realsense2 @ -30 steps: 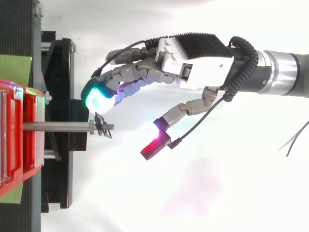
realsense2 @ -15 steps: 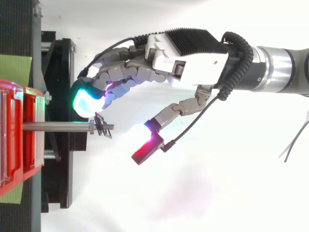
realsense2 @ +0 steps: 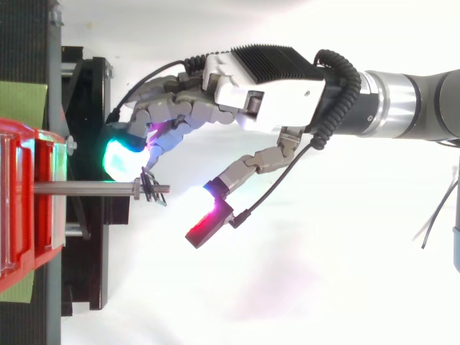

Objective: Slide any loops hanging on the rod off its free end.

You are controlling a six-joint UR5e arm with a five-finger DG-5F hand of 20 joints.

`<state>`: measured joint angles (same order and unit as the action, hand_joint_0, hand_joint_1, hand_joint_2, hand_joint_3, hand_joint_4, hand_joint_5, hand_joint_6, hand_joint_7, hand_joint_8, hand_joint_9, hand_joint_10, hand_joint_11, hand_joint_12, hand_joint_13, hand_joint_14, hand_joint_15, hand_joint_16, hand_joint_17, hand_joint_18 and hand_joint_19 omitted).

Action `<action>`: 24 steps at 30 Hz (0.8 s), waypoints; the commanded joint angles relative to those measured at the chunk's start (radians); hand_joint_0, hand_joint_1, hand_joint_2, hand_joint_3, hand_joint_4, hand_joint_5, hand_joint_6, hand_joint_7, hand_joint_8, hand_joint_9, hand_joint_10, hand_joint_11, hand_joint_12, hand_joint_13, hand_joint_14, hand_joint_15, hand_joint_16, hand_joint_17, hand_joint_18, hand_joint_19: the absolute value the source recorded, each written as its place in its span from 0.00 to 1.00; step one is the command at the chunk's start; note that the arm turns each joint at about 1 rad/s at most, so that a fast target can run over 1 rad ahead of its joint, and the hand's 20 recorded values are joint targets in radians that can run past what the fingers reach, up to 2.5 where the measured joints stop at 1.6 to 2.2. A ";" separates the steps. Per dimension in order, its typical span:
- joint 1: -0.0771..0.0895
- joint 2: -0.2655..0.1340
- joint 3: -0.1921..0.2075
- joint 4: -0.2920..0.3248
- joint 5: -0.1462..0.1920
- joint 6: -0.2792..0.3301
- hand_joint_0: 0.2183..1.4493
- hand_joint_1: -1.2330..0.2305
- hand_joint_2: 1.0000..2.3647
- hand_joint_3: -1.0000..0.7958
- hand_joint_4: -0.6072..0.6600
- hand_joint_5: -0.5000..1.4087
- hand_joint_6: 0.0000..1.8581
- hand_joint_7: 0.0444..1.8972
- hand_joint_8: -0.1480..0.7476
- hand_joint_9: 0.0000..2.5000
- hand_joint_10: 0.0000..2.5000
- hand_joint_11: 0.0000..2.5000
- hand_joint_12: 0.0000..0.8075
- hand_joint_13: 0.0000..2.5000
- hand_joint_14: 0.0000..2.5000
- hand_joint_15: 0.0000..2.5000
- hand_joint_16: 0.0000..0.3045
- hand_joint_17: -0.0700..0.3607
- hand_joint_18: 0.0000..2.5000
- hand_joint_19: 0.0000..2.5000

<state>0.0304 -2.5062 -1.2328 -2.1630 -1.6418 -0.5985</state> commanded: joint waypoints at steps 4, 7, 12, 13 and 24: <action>0.000 0.000 0.016 -0.003 -0.004 0.000 0.29 0.43 0.00 0.30 0.73 0.21 0.27 0.52 0.50 0.38 0.00 0.10 0.42 0.27 0.00 0.08 0.15 0.40 0.19 0.12; 0.000 -0.002 0.016 0.000 -0.007 0.003 0.29 0.43 0.00 0.30 0.73 0.21 0.27 0.53 0.50 0.38 0.00 0.10 0.42 0.27 0.00 0.08 0.15 0.40 0.19 0.12; 0.002 0.000 0.021 -0.001 -0.015 0.026 0.30 0.42 0.00 0.31 0.72 0.21 0.27 0.55 0.50 0.38 0.00 0.11 0.42 0.28 0.00 0.08 0.15 0.40 0.19 0.12; 0.002 0.000 0.021 -0.001 -0.015 0.029 0.30 0.42 0.00 0.32 0.72 0.21 0.27 0.55 0.50 0.38 0.00 0.11 0.42 0.28 0.00 0.08 0.15 0.40 0.19 0.12; 0.005 -0.002 0.021 0.000 -0.015 0.029 0.32 0.39 0.01 0.36 0.63 0.22 0.28 0.66 0.49 0.38 0.00 0.12 0.42 0.28 0.00 0.08 0.15 0.39 0.20 0.12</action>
<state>0.0360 -2.5072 -1.2119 -2.1648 -1.6567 -0.5692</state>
